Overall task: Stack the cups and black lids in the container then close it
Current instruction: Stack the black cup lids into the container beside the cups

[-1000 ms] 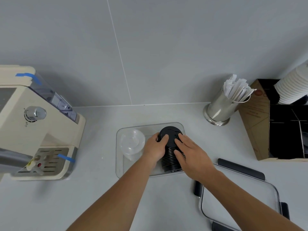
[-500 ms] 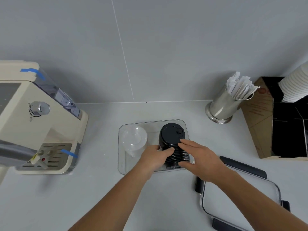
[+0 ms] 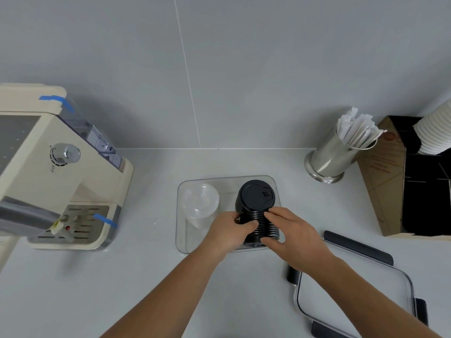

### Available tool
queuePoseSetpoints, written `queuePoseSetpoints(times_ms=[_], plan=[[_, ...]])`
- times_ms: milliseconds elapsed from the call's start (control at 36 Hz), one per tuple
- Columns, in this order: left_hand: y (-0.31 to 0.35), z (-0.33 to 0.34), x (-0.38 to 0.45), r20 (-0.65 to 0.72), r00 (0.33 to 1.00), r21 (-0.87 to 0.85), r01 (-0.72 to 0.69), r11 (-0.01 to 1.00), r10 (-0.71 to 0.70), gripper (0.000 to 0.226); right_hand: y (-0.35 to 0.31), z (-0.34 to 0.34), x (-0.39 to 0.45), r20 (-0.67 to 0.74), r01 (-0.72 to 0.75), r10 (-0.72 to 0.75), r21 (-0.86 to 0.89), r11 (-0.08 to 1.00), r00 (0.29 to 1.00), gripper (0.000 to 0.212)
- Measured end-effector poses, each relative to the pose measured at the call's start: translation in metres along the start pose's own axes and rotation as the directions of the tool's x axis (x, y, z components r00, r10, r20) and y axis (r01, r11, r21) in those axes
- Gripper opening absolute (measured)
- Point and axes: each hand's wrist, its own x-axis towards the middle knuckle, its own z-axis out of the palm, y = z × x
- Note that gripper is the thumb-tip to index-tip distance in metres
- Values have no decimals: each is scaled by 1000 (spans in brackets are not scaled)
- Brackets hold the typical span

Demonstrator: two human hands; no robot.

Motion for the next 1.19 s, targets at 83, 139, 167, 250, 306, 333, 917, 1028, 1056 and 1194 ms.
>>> queuePoseSetpoints(times_ms=[83, 139, 167, 250, 306, 333, 917, 1028, 1056, 1194], plan=[[-5, -7, -12, -60, 997, 70, -54, 996, 58, 19, -4, -6, 3, -10, -7, 7, 7, 1000, 1000, 56], [-11, -18, -20, -114, 991, 86, -61, 994, 70, 14, -11, -11, 7, -49, -7, 9, 24, 1000, 999, 53], [-15, -26, -24, -153, 986, 90, -48, 995, 62, 26, -16, -12, 11, -62, -2, 4, 33, 999, 998, 51], [-21, -54, -38, -314, 934, 216, -103, 971, 169, 42, -35, -15, 26, -83, 54, -49, 56, 997, 995, 45], [-25, -71, -42, -391, 884, 291, -146, 945, 257, 39, -51, -13, 39, -53, 90, -85, 91, 992, 995, 44], [-27, -80, -41, -422, 863, 315, -149, 937, 279, 39, -60, -9, 47, -19, 101, -100, 129, 986, 995, 44], [-60, -115, -14, -421, 907, 44, -5, 999, 23, 19, -116, 66, 80, 413, -592, 467, 725, 351, 782, 33], [-61, -115, -14, -414, 909, 73, -22, 997, 50, 20, -112, 64, 84, 450, -600, 446, 745, 290, 774, 36], [-63, -114, -13, -416, 908, 77, -24, 997, 54, 18, -111, 64, 84, 453, -597, 439, 751, 281, 776, 36], [-64, -115, -13, -412, 910, 63, -13, 998, 38, 27, -109, 59, 84, 500, -622, 433, 755, 207, 750, 26]])
